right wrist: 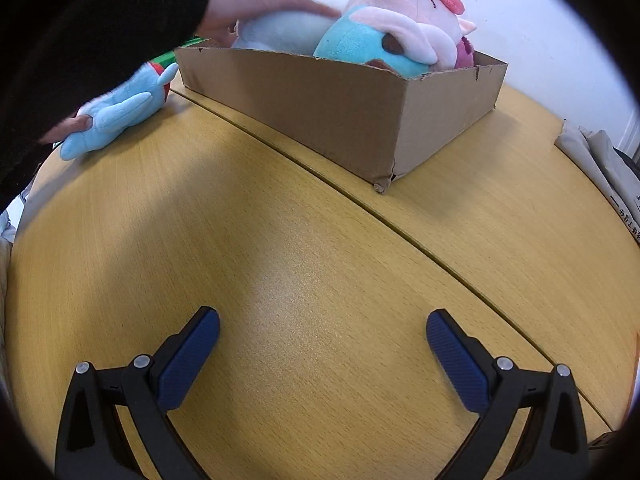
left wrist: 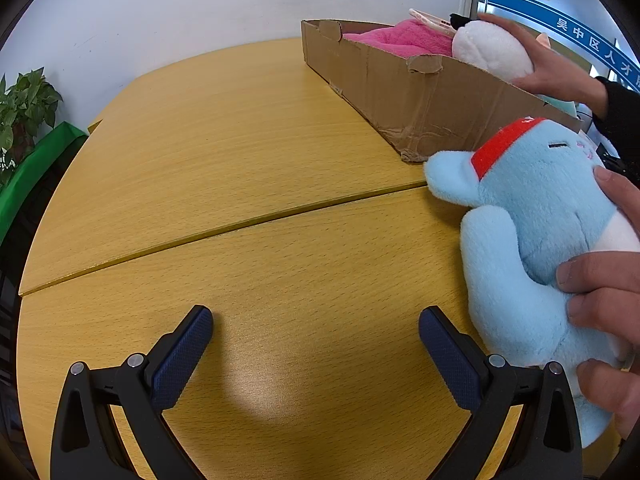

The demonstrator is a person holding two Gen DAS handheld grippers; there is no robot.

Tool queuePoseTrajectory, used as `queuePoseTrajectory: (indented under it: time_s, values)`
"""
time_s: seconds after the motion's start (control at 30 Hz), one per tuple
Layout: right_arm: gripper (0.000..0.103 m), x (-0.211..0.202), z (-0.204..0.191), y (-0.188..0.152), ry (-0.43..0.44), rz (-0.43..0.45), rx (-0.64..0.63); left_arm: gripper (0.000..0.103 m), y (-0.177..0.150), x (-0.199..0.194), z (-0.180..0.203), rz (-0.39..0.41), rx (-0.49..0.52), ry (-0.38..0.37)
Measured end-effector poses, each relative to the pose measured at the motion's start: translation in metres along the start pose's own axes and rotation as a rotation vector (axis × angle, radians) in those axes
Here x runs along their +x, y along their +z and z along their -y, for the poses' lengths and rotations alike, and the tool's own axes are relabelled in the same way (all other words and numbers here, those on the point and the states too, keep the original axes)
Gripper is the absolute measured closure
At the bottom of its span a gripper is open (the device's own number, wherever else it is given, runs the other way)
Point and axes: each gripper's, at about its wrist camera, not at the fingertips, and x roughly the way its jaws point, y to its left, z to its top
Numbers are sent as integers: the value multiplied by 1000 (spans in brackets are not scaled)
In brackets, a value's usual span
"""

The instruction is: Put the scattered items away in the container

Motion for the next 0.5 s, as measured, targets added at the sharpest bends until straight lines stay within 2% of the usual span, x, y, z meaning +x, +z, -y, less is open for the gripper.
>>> queuePoseTrajectory:
  time_s: [0.5]
  values:
    - [0,0,0,-1,1,0,0,0,-3,-4,6,0,0,-1]
